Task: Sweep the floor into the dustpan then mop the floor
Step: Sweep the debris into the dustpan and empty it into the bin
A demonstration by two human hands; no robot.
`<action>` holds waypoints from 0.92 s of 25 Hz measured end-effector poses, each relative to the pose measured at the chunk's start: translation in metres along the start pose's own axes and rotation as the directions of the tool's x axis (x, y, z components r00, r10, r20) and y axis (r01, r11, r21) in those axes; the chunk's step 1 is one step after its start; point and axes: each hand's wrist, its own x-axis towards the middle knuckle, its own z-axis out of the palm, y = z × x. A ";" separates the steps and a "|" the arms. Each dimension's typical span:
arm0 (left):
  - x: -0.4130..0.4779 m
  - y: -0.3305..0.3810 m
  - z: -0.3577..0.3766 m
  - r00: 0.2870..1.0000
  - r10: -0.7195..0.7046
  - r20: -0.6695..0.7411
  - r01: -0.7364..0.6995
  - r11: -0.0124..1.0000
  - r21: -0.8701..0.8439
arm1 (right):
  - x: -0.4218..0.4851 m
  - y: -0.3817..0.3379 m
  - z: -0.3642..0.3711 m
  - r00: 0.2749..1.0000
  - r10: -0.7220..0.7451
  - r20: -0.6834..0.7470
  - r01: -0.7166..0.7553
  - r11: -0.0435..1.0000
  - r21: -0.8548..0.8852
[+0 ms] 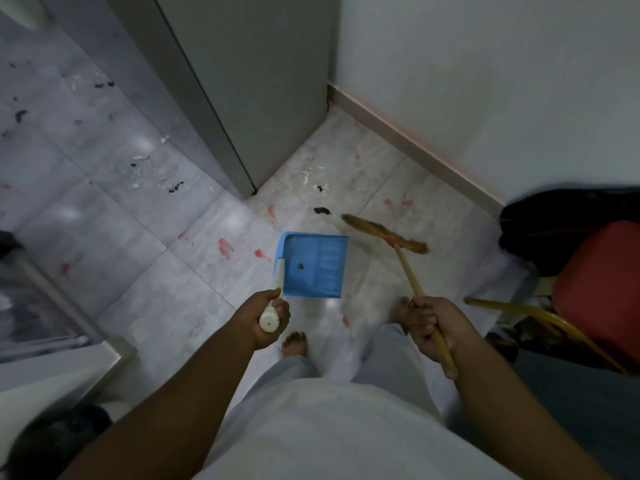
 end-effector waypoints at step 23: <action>0.171 0.052 0.162 0.997 0.071 0.014 -0.033 0.622 -0.783 | 0.236 -0.322 0.237 0.992 0.096 0.082 -0.058 0.924 -0.378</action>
